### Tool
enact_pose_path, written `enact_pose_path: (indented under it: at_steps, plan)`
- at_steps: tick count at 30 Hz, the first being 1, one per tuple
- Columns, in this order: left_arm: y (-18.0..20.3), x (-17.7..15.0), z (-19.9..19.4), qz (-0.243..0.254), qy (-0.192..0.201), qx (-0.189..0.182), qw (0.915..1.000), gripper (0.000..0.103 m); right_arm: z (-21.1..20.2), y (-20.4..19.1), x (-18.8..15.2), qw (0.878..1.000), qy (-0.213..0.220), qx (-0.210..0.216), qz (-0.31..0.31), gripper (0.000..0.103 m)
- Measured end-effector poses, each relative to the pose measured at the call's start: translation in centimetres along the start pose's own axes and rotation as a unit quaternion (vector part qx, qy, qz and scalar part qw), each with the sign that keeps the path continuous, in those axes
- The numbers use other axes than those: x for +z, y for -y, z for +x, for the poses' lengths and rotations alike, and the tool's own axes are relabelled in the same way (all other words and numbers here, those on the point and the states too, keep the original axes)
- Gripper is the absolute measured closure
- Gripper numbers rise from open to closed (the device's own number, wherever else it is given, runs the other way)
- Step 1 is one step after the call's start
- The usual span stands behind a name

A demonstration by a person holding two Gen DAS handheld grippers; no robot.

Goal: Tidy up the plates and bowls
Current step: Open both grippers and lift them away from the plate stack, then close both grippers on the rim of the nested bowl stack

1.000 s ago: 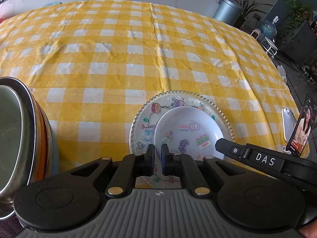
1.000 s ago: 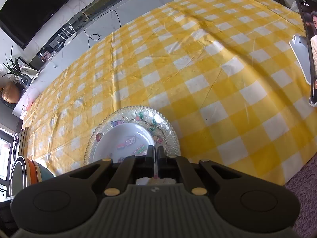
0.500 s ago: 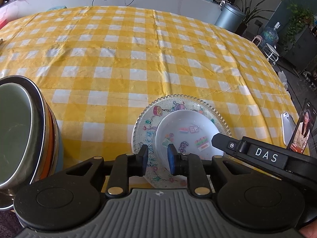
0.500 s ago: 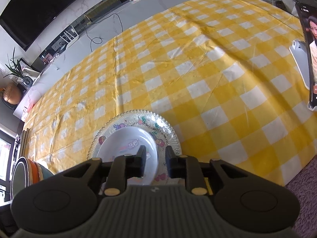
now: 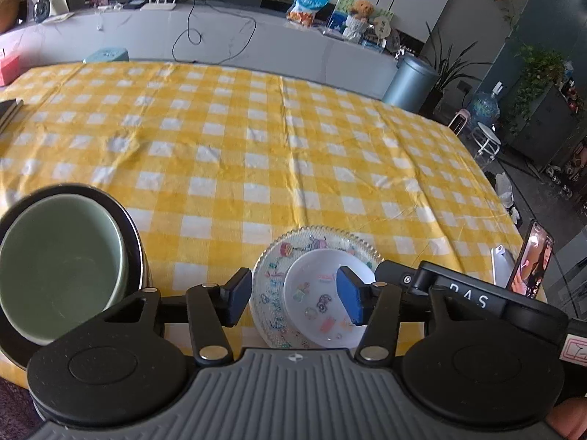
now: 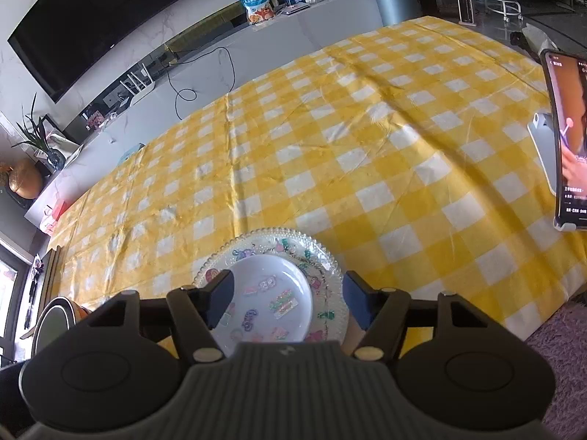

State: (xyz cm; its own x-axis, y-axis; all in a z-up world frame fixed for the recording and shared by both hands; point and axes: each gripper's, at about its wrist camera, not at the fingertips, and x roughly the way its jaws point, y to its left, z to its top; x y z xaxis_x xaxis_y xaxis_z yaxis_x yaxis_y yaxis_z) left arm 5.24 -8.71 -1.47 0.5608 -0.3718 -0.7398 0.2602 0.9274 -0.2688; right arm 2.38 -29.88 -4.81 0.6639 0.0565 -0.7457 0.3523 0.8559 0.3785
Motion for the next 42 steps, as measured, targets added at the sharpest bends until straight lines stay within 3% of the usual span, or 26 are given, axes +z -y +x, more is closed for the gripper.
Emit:
enact_pose_path:
  at_steps: [3,9,15,24,35,42]
  plan:
    - [0.3,0.1,-1.9,0.023,0.037,0.001,0.9990,0.031,-0.8,-0.5,-0.1,1.000,0.009,-0.001,-0.002,0.027]
    - [0.3,0.5,-5.5,0.054,0.120,0.047,0.9902,0.030,-2.7,-1.6,-0.5,0.999,0.032,0.004,-0.005,0.017]
    - [-1.8,0.8,-8.6,0.055,0.163,0.088,0.9811,0.030,-4.2,-3.7,-1.5,0.999,0.045,0.014,-0.024,0.016]
    - [-6.8,0.5,-11.3,0.027,0.141,0.110,0.9835,0.015,-5.2,-8.5,-3.7,0.994,0.047,0.051,-0.083,0.009]
    - [-12.3,-0.7,-12.1,-0.029,0.117,0.118,0.9857,0.014,-3.8,-13.7,-6.5,0.987,0.012,0.073,-0.141,0.007]
    - [-16.2,-1.7,-11.0,-0.102,0.090,0.094,0.9863,0.014,-2.1,-15.5,-7.3,0.985,-0.018,0.088,-0.146,0.007]
